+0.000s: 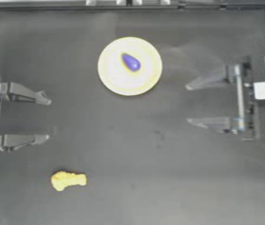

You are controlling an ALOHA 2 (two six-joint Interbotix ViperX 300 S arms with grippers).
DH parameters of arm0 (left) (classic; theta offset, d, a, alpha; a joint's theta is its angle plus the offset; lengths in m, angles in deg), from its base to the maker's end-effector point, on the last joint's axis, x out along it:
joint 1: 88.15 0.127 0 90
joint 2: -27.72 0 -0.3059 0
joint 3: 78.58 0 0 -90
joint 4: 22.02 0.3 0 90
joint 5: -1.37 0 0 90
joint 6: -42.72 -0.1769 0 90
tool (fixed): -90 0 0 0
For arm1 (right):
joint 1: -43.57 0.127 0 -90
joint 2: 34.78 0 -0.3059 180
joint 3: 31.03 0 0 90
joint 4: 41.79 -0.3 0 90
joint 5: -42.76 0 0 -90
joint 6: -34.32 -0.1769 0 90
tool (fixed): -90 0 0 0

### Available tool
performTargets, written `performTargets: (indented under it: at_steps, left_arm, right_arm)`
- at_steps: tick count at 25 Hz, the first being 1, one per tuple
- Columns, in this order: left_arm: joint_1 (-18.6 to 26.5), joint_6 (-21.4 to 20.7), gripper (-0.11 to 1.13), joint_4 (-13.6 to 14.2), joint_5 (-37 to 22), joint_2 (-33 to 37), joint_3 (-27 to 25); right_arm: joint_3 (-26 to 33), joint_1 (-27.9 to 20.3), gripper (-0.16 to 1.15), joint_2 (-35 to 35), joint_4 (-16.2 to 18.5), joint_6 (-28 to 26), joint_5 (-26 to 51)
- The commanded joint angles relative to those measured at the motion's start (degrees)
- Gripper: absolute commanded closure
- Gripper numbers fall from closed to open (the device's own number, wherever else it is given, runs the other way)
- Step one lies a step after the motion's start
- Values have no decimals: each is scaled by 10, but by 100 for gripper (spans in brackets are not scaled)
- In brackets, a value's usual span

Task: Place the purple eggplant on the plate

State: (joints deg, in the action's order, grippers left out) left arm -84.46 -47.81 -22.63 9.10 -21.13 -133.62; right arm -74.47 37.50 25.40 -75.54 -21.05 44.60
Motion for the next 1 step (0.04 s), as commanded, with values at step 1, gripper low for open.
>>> performTargets:
  at_steps: [1]
  left_arm:
    - [1,-2,-1,11,2,-3,12]
  right_arm:
    - [-21,20,-1,-34,-19,0,-25]
